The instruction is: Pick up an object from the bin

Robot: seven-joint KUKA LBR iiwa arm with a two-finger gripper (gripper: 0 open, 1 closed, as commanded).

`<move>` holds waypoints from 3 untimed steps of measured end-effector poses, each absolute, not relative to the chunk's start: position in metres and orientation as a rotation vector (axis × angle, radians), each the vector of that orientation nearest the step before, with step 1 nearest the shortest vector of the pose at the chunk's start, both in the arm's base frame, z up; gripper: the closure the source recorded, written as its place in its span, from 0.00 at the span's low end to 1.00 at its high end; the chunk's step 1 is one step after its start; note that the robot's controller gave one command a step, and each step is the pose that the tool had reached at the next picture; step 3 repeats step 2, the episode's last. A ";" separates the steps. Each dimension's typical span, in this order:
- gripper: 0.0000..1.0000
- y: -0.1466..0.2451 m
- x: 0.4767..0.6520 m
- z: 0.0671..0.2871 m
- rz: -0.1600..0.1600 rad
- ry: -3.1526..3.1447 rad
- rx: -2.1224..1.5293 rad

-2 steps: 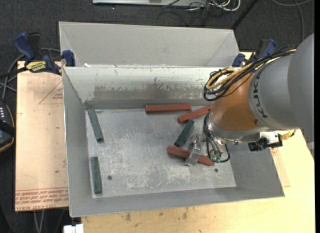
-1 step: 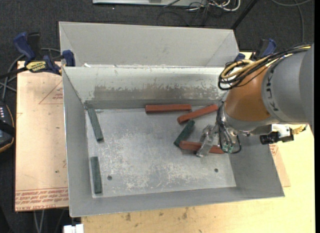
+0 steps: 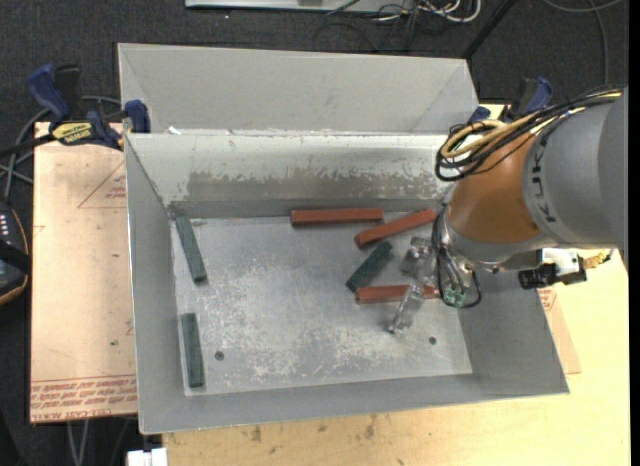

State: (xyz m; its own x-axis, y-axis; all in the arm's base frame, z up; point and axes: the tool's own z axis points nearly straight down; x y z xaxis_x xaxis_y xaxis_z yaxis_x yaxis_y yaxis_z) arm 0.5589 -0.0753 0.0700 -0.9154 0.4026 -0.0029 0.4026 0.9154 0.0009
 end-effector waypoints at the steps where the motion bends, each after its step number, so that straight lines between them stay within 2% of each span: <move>1: 1.00 -0.075 0.559 0.070 0.000 3.072 0.645; 2: 1.00 -0.114 0.576 0.214 0.000 3.043 0.732; 3: 1.00 -0.114 0.576 0.214 0.000 3.043 0.732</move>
Offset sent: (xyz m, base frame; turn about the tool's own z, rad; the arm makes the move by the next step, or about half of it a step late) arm 0.0000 0.0000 0.0000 0.0000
